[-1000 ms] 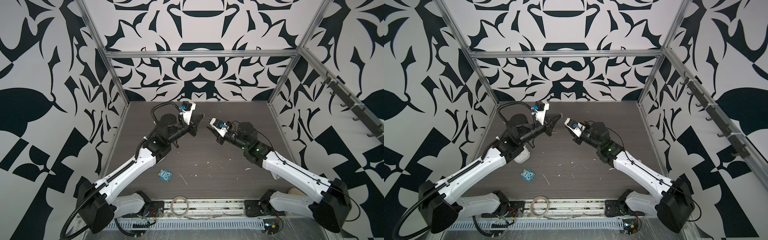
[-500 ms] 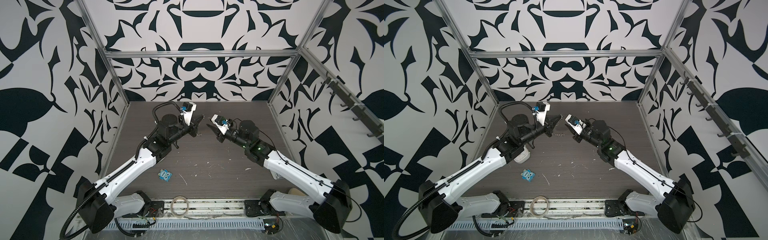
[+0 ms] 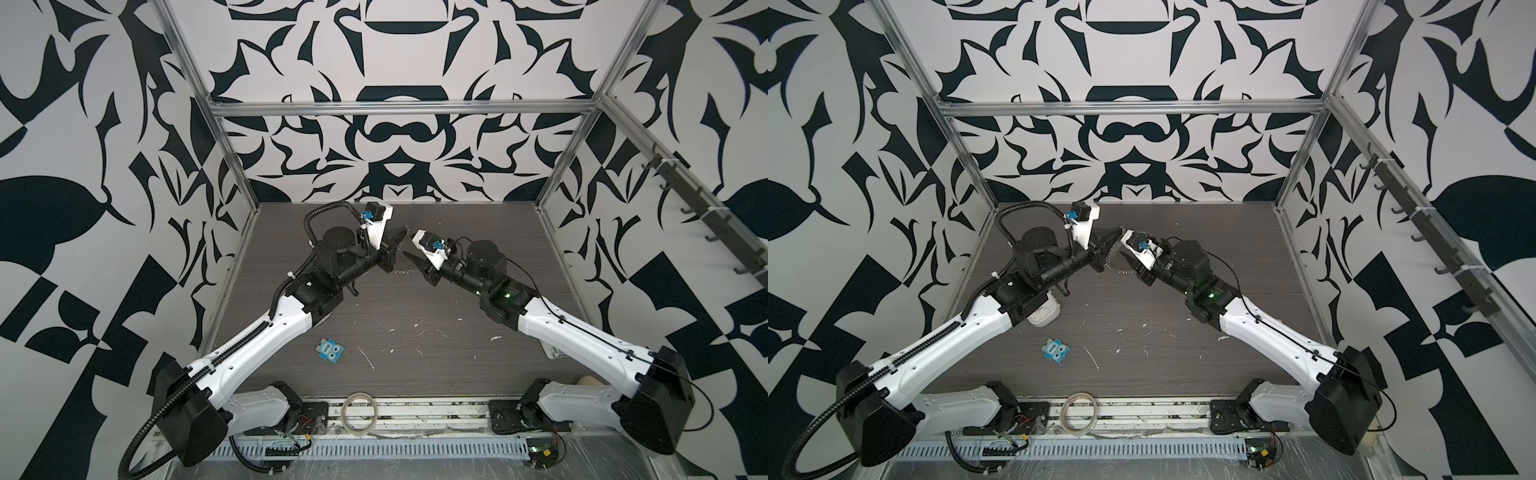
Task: Remove the keys from the keyring
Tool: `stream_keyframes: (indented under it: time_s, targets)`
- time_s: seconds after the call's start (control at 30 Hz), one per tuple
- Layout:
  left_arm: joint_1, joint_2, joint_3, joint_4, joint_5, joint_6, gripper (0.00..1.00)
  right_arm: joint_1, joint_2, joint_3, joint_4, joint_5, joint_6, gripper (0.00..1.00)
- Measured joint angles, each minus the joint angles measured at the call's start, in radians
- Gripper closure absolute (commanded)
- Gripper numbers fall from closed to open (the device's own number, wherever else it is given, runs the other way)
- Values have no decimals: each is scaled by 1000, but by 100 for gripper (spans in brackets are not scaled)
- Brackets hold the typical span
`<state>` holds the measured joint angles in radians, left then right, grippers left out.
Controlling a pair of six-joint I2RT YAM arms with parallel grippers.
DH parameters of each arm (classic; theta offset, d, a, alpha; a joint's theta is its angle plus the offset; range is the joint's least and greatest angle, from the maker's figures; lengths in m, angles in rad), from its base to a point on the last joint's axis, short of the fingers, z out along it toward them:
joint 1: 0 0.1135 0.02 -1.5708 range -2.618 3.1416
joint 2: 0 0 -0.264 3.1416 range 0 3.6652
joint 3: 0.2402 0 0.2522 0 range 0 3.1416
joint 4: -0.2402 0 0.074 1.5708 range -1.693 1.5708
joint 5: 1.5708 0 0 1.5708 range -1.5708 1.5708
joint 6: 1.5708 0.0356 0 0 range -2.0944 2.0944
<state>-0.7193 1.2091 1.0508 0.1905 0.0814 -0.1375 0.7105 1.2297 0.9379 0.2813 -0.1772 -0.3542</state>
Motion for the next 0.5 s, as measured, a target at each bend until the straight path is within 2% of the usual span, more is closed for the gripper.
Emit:
stream_keyframes:
  time_s: [0.5]
  targets:
    - [-7,1,0,-1,-5,1,100,4,0,19,47,22,6,58]
